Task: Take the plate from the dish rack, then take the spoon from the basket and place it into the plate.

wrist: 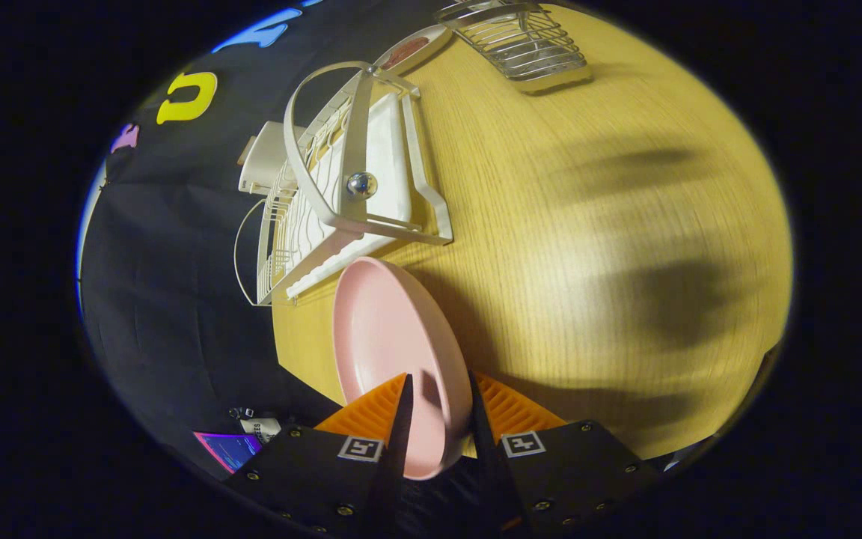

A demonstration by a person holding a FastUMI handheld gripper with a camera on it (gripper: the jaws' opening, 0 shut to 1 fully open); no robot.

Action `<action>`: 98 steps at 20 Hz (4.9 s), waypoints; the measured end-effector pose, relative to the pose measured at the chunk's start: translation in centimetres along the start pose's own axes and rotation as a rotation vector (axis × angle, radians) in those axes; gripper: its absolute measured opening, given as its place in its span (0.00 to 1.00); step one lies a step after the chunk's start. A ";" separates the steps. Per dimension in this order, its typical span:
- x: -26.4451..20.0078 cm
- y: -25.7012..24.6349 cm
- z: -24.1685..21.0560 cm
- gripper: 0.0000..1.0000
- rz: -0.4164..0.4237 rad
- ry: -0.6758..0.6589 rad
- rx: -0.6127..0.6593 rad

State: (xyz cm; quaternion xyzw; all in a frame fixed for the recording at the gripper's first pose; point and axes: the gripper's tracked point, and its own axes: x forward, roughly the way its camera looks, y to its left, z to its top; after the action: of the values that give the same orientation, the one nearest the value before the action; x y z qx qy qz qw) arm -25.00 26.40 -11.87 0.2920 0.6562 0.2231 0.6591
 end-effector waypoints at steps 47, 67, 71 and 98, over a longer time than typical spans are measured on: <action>-17.0 -3.5 26.5 0.40 -0.352 -1.197 0.021; -23.8 4.7 28.9 0.13 -0.320 -1.270 -0.248; -25.0 9.9 26.3 0.13 -0.261 -1.257 -0.351; -1.1 20.5 3.0 0.13 -0.037 -0.720 -0.851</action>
State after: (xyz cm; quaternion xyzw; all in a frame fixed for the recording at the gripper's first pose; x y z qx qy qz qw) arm -20.25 40.40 2.75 0.0462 0.2465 0.3430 0.9052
